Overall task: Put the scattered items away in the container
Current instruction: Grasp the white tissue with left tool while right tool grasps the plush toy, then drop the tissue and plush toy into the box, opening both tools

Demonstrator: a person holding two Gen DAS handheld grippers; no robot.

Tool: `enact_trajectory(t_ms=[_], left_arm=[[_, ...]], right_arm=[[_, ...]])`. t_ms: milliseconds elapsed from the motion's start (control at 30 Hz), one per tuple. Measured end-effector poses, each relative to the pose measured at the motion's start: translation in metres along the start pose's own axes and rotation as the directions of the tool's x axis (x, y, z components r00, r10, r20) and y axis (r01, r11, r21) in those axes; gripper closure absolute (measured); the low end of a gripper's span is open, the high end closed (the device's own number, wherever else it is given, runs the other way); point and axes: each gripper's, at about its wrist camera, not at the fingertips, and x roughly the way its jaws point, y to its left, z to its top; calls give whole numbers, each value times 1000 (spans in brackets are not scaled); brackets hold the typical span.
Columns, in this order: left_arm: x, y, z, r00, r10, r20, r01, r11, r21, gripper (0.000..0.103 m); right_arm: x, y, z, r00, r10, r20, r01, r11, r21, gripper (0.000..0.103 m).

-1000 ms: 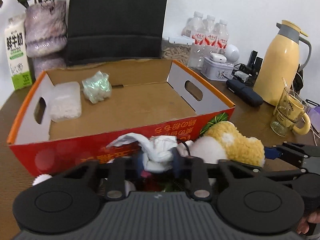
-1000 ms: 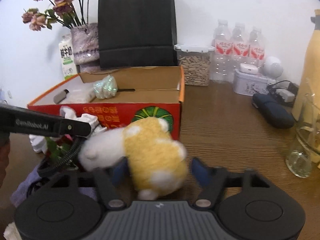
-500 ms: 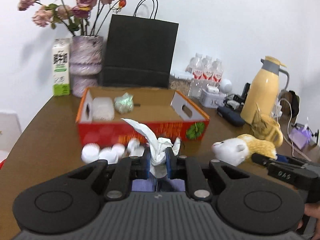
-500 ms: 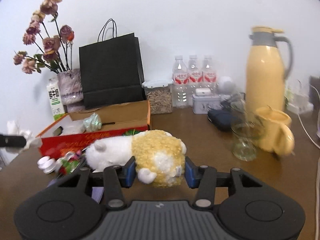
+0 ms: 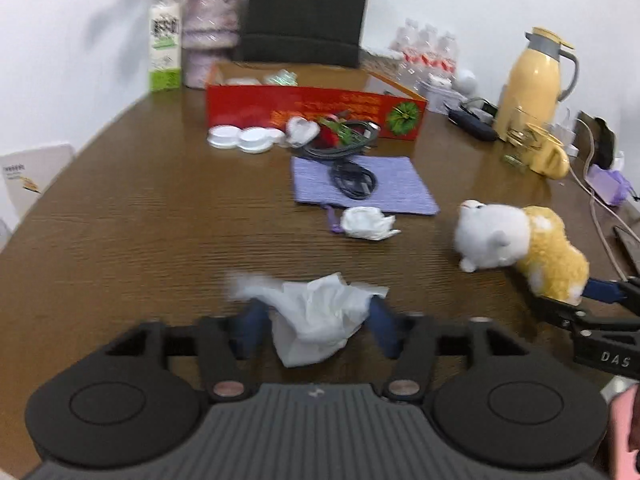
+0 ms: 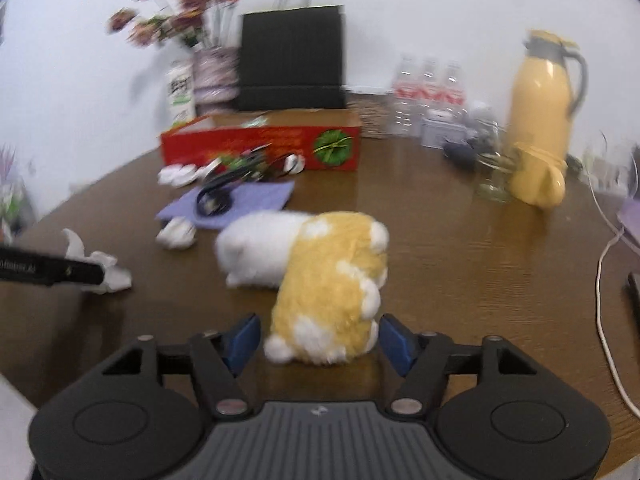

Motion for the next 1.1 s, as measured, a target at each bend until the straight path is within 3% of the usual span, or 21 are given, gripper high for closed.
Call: enact_trajectory(t_ms=[267, 333, 400, 500, 533, 567, 733, 933, 1100], left_arm=[[3, -1, -2, 999, 37, 29, -38, 999, 38, 36], [6, -7, -4, 998, 57, 39, -60, 995, 85, 36], [10, -16, -7, 998, 55, 32, -59, 987, 149, 42], [12, -16, -7, 1000, 11, 13, -12, 993, 115, 59], [12, -15, -7, 1000, 15, 12, -17, 993, 114, 76], [12, -15, -6, 1000, 16, 11, -17, 994, 112, 81], [4, -7, 7, 998, 8, 65, -12, 998, 59, 85], [2, 2, 61, 982, 15, 187, -28, 998, 63, 85], [28, 14, 148, 967, -134, 215, 133, 991, 22, 85]], right_arm=[[10, 4, 10, 999, -35, -6, 35, 999, 23, 38], [14, 4, 14, 999, -36, 3, 35, 999, 27, 40], [20, 3, 18, 1000, -28, 2, 28, 999, 42, 54], [25, 6, 20, 1000, -28, 0, 28, 1000, 11, 56], [26, 7, 20, 1000, -26, 4, 26, 1000, 2, 57], [26, 7, 20, 1000, -19, 6, 19, 1000, 4, 57], [22, 3, 27, 998, 61, 3, -61, 997, 46, 60], [14, -7, 59, 990, 108, 94, -116, 989, 93, 60], [31, -21, 119, 979, 107, 175, -121, 990, 74, 60]])
